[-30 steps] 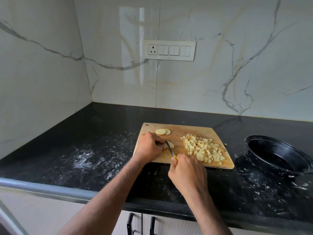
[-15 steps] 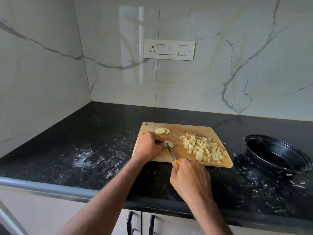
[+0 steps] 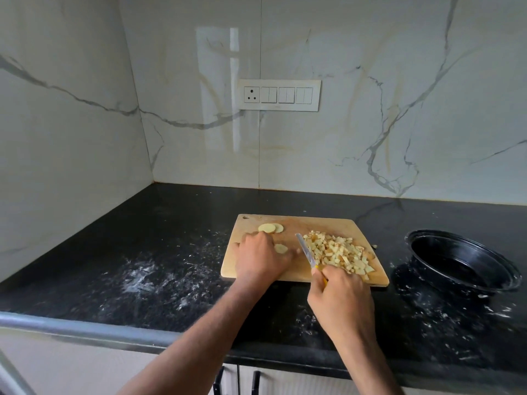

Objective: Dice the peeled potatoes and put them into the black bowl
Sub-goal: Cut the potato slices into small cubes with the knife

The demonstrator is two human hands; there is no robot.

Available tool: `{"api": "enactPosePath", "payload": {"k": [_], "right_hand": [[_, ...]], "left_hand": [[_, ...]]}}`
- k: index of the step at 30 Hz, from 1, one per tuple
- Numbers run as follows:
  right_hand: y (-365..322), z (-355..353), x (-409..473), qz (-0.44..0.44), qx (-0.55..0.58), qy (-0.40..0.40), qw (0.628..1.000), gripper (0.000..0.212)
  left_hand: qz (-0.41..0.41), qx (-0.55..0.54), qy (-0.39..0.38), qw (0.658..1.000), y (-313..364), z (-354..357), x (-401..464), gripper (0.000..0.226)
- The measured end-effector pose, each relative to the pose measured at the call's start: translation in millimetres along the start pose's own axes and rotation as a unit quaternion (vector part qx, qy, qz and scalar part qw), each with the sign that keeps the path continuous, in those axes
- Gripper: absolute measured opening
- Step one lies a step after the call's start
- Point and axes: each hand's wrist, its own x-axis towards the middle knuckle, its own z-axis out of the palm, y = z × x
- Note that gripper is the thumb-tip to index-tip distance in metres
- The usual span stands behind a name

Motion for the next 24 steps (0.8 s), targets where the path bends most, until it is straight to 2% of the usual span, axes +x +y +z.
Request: {"api": "enactPosePath", "payload": {"k": [3, 8, 12, 16, 18, 21, 24], "right_hand": [[0, -2, 0, 0.0, -0.01, -0.002, 1.0, 0.028], [-4, -6, -4, -0.007, -0.055, -0.031, 0.998, 0.03], [-6, -9, -5, -0.003, -0.058, -0.047, 0.997, 0.031], [-9, -11, -7, -0.002, -0.07, -0.071, 0.995, 0.032], [-10, -13, -7, -0.002, -0.075, -0.082, 0.994, 0.033], [-12, -14, -7, -0.006, -0.085, -0.087, 0.993, 0.033], [-14, -11, -5, -0.018, -0.092, -0.076, 0.993, 0.033]], "left_hand": [[-0.017, 0.019, 0.011, 1.0, 11, 9, -1, 0.049], [-0.016, -0.022, -0.006, 1.0, 7, 7, 7, 0.031], [0.061, -0.039, -0.07, 0.995, -8, -7, 20, 0.026], [0.184, -0.093, -0.173, 0.963, -26, -16, 34, 0.028], [0.202, -0.116, -0.159, 0.959, -32, -15, 31, 0.031], [0.208, -0.149, -0.071, 0.964, -37, -11, 21, 0.03], [0.208, -0.131, -0.041, 0.968, -34, -8, 17, 0.026]]}}
